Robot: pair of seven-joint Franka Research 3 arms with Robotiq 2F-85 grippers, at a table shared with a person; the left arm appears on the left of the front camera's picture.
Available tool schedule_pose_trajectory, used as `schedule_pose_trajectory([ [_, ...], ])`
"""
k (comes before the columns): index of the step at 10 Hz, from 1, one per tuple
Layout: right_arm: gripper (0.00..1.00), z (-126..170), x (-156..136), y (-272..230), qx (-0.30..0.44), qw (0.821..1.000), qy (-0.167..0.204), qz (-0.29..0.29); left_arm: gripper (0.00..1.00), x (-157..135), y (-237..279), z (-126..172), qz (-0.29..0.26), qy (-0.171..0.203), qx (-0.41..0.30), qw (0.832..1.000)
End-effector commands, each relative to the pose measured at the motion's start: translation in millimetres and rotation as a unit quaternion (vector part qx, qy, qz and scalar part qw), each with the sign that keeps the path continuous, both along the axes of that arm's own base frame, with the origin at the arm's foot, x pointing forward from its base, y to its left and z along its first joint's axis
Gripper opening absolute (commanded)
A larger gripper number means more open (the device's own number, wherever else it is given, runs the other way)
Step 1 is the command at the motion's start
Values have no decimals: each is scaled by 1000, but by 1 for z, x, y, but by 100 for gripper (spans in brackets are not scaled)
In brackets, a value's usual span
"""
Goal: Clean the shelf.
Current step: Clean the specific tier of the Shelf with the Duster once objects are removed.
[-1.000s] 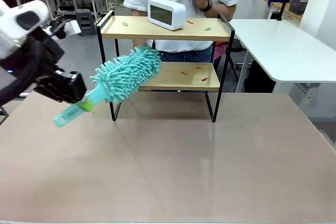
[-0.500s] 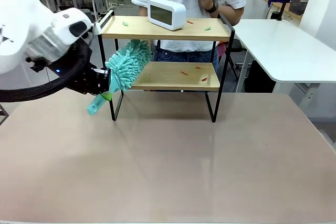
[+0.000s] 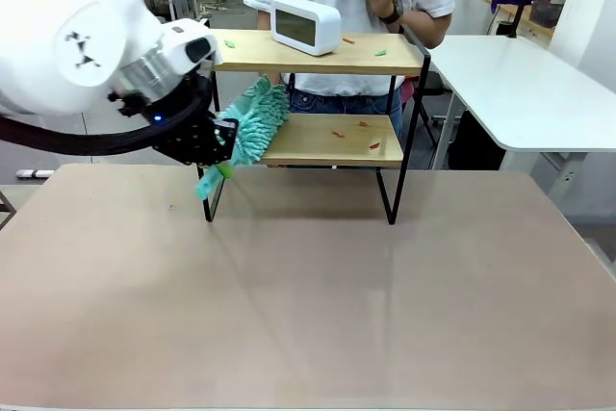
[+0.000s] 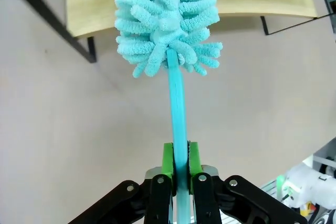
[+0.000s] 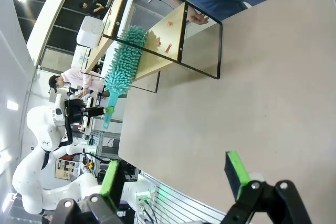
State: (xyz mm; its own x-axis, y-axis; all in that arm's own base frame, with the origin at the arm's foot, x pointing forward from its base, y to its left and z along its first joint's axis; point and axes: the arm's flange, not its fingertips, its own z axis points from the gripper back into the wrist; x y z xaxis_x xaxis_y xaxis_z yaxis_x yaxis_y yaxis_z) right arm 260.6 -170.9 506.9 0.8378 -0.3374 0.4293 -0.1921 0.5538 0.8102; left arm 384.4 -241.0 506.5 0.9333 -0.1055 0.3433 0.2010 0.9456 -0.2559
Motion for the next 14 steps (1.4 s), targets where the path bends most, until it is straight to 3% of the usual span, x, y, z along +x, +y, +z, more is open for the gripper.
schedule_pose_trajectory([
  [1,100,1,3,0,4,1000,-17,2,12,11,-37,-7,-11,1,19,1000],
  [8,100,1,3,0,4,1000,-17,2,12,2,-141,-22,-119,4,31,992],
  [10,100,1,3,0,4,1000,-17,2,12,-10,-143,-14,-167,12,18,986],
  [12,100,1,3,0,4,1000,-17,2,12,-31,-123,4,-261,33,-1,965],
  [14,100,1,3,0,4,1000,-17,2,12,-37,-97,19,-243,24,-25,969],
])
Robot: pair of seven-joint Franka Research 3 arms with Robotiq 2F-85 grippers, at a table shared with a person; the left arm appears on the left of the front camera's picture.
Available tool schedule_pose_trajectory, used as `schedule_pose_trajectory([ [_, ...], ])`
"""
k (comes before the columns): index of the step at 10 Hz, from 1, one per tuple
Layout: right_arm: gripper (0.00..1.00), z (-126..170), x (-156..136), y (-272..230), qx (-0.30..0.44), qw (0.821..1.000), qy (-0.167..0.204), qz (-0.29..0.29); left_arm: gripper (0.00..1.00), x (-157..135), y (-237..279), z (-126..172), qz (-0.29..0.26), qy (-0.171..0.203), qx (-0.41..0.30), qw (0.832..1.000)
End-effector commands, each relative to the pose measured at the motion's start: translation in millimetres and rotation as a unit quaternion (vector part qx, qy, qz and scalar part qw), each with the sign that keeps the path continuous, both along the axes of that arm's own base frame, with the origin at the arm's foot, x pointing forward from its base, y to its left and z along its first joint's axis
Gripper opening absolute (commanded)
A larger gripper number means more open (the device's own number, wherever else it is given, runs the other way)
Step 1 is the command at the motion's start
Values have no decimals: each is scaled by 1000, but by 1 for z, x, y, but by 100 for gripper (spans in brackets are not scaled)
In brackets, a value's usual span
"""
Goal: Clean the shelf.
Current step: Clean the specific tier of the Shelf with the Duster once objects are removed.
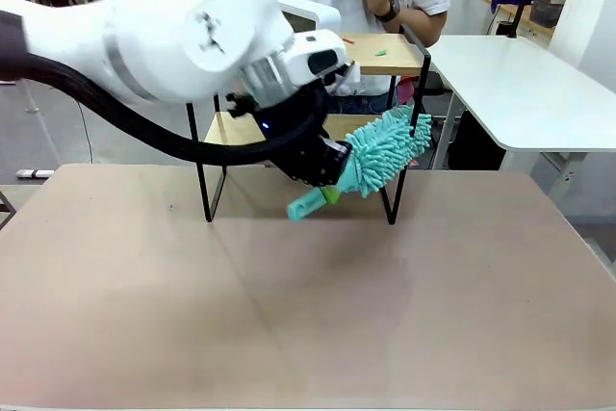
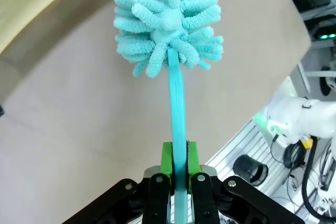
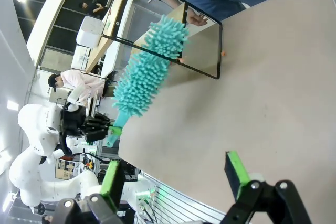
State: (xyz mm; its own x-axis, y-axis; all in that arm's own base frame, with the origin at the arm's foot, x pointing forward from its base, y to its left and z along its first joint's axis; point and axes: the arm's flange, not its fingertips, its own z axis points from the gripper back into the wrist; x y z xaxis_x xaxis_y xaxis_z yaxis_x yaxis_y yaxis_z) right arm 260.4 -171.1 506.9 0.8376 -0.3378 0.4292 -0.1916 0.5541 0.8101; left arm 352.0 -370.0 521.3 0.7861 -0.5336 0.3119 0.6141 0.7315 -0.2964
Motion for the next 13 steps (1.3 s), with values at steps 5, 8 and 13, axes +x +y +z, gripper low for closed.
schedule_pose_trajectory([
  [5,100,1,3,1,4,1000,-17,2,12,-1,80,23,50,-8,-31,998],
  [8,100,1,3,1,4,1000,-17,2,12,-2,94,25,61,-4,-32,998],
  [13,100,1,3,1,4,1000,-17,2,12,-68,212,62,-97,103,23,990],
])
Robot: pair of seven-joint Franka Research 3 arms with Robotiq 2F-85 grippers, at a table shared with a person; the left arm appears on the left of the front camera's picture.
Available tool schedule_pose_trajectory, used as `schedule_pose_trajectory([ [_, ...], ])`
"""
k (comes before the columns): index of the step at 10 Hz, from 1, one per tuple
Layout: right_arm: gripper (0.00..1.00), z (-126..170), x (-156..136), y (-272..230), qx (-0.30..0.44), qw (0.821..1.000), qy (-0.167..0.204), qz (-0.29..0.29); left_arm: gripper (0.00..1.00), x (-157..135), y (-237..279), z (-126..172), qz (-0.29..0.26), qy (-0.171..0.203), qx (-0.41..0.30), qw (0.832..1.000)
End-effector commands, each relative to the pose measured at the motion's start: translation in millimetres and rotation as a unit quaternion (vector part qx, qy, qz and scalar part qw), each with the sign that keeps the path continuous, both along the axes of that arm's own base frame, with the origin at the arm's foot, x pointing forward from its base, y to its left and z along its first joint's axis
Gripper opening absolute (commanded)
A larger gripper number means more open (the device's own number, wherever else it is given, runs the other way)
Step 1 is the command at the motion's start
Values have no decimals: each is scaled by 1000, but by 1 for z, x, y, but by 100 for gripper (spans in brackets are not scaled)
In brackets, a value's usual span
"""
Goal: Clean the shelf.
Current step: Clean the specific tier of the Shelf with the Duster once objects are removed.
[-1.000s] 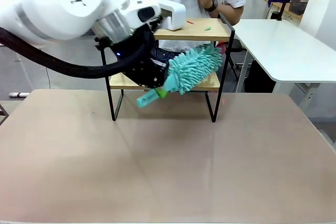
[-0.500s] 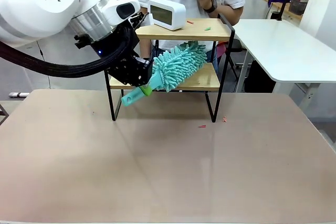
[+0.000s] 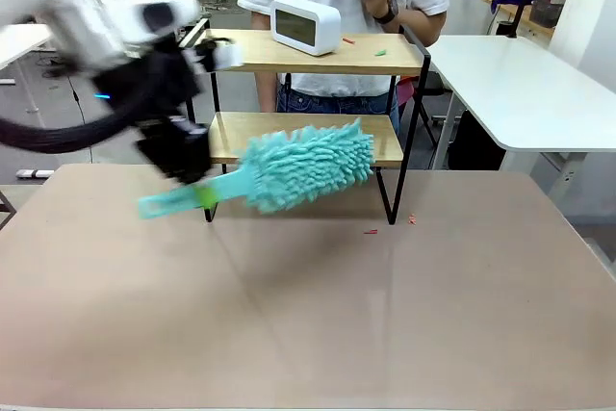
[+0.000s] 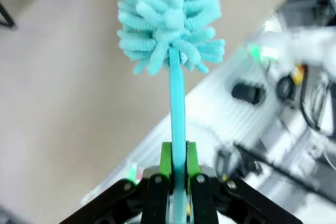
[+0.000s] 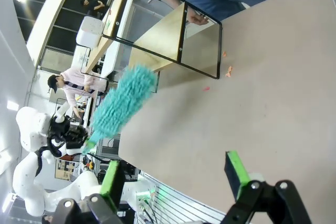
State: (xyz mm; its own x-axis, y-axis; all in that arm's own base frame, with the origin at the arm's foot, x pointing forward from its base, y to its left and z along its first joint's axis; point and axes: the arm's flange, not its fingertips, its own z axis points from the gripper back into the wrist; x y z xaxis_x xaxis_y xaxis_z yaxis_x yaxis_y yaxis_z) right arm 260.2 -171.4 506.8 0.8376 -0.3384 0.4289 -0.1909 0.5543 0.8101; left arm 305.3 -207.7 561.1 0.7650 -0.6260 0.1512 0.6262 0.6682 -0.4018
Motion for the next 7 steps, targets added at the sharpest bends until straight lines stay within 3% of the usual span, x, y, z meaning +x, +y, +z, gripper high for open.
schedule_pose_trajectory([
  [1,100,1,3,1,4,1000,-18,3,12,-51,96,39,-30,-17,-24,999],
  [2,100,1,3,1,4,1000,-18,3,12,-75,137,48,-1,-44,-61,997],
  [4,100,1,3,1,4,1000,-18,3,12,-118,219,49,107,-91,-143,980],
  [5,100,1,3,1,4,1000,-18,3,12,-131,260,42,190,-89,-150,966],
  [7,100,1,3,1,4,1000,-18,3,12,-130,308,37,315,-65,-226,919],
])
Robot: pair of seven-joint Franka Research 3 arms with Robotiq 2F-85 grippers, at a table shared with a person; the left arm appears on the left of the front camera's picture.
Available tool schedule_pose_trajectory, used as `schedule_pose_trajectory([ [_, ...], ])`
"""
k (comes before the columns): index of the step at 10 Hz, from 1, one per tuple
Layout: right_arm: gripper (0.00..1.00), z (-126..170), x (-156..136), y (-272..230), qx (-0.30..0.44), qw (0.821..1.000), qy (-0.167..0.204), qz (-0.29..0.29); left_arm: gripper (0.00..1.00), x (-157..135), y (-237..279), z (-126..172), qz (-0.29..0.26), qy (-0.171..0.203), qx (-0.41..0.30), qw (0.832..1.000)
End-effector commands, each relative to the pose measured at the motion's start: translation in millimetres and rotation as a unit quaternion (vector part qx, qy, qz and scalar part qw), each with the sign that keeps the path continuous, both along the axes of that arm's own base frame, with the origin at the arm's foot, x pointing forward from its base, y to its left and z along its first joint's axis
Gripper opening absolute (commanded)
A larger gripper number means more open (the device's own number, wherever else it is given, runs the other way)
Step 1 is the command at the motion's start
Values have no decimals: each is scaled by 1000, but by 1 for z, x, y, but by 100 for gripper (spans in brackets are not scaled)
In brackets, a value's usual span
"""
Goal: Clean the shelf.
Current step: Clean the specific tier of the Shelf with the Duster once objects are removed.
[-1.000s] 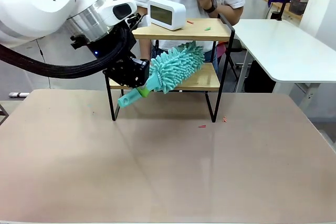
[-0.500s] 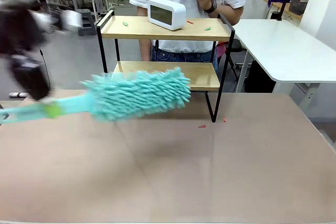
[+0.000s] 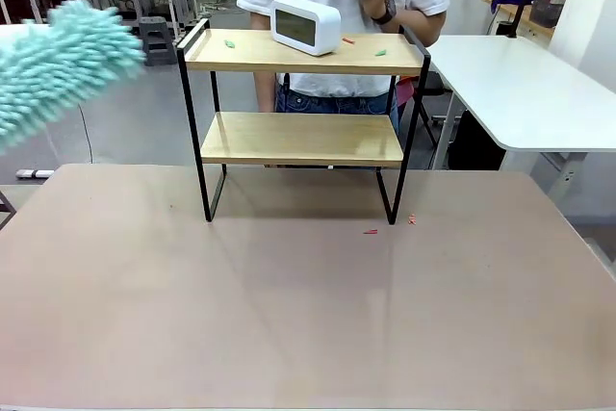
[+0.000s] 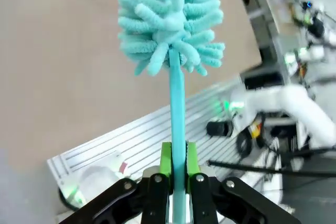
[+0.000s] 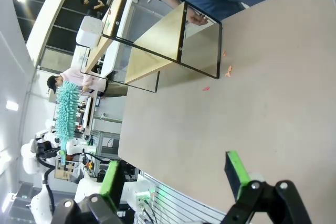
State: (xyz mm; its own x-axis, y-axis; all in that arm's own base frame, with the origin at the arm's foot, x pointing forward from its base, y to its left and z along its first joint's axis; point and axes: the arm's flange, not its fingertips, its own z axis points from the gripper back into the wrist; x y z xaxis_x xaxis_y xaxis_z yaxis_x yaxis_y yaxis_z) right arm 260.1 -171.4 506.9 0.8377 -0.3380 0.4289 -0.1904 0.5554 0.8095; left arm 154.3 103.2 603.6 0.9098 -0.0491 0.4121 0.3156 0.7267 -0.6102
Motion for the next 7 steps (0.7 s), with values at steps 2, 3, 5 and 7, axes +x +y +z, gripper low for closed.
schedule_pose_trajectory([
  [2,100,1,3,1,5,1000,-18,3,12,60,11,-18,118,72,-107,985],
  [3,100,1,3,1,5,1000,-18,3,12,6,21,-10,50,19,-37,998],
  [5,100,1,3,1,5,1000,-18,3,12,6,21,-10,50,19,-37,998],
  [7,100,1,3,1,5,1000,-18,3,12,6,21,-10,50,19,-37,998],
])
